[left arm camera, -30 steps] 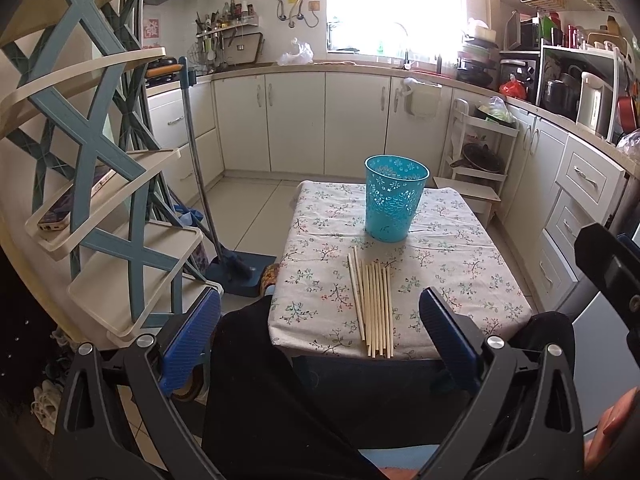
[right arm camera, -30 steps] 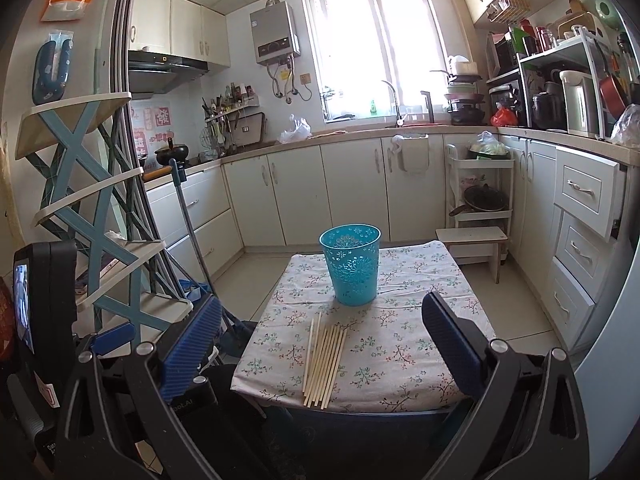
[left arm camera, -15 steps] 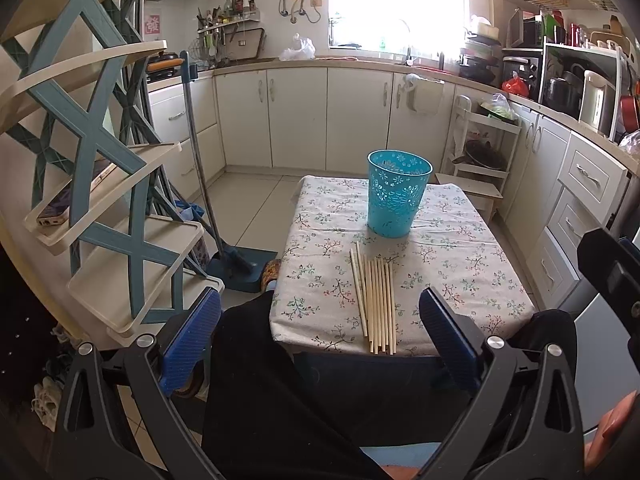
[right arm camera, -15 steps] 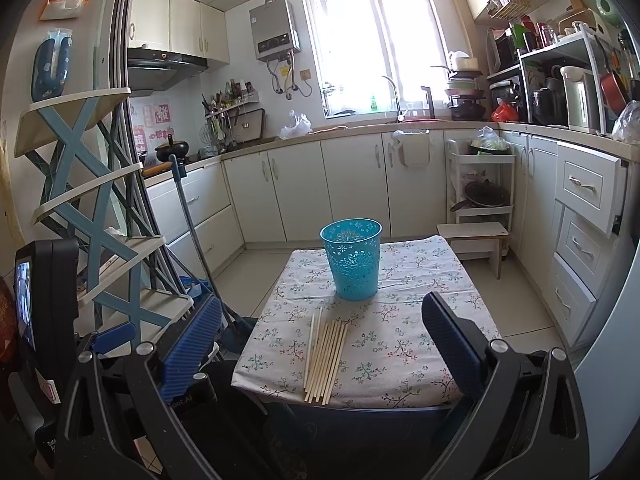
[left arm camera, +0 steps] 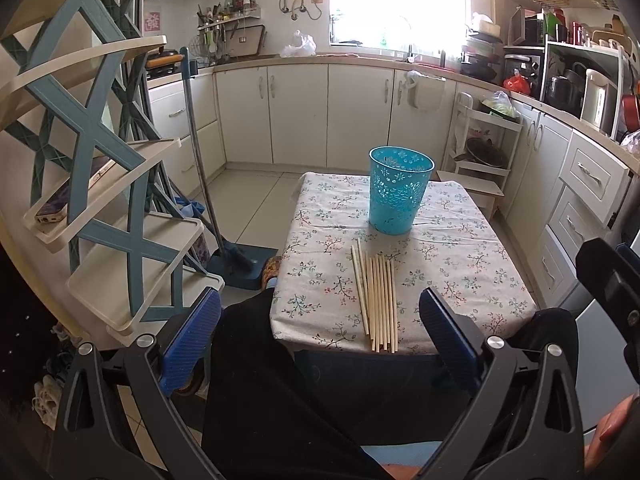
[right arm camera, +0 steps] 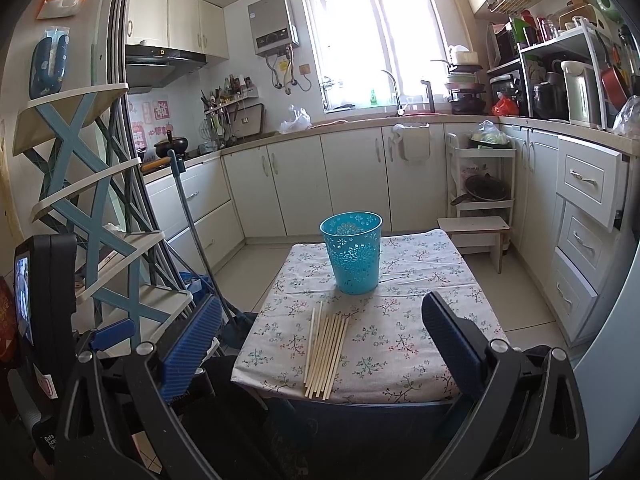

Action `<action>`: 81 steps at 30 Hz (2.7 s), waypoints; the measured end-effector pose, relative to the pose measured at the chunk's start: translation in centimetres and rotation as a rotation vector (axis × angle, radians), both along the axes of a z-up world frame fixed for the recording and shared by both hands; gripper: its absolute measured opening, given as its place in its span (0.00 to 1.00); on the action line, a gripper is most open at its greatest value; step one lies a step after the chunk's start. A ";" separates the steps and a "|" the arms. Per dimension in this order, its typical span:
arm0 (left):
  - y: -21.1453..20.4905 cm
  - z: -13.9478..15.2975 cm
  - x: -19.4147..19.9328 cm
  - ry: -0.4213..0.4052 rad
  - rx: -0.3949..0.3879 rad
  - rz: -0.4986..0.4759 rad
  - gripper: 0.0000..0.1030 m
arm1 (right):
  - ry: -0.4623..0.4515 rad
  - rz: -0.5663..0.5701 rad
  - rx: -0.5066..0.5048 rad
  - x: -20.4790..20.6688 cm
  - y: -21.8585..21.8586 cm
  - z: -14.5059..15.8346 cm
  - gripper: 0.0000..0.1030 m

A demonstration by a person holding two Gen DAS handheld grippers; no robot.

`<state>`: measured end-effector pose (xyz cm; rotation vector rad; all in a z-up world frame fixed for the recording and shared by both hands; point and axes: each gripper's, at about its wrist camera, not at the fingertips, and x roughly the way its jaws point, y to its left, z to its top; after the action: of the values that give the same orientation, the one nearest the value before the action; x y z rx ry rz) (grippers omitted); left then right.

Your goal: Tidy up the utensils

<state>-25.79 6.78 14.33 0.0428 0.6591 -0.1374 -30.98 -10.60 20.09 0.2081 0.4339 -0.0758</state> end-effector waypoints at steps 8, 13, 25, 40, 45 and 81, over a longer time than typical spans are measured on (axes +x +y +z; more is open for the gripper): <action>-0.2 -0.1 0.3 0.004 0.003 -0.001 0.93 | 0.010 0.004 0.000 0.1 0.1 -0.3 0.93; -0.2 -0.1 0.2 0.005 0.002 -0.002 0.93 | 0.015 0.005 0.001 0.2 0.1 -0.4 0.93; -0.7 -1.1 3.1 0.053 0.000 -0.003 0.93 | 0.072 0.019 -0.001 3.0 -1.2 -2.2 0.93; -2.8 -12.2 16.6 0.341 0.062 0.018 0.93 | 0.483 0.143 0.091 18.6 -3.9 -17.8 0.37; -3.8 -14.3 19.4 0.372 0.083 0.012 0.93 | 0.543 0.139 0.094 22.4 -3.5 -21.4 0.23; -10.7 -20.8 29.4 0.403 0.133 -0.128 0.41 | 0.612 0.263 0.015 29.5 -7.6 -24.4 0.07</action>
<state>3.61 -3.93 -6.51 0.1893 1.0685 -0.2288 -1.50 -18.20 -4.36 0.1375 1.0678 0.1271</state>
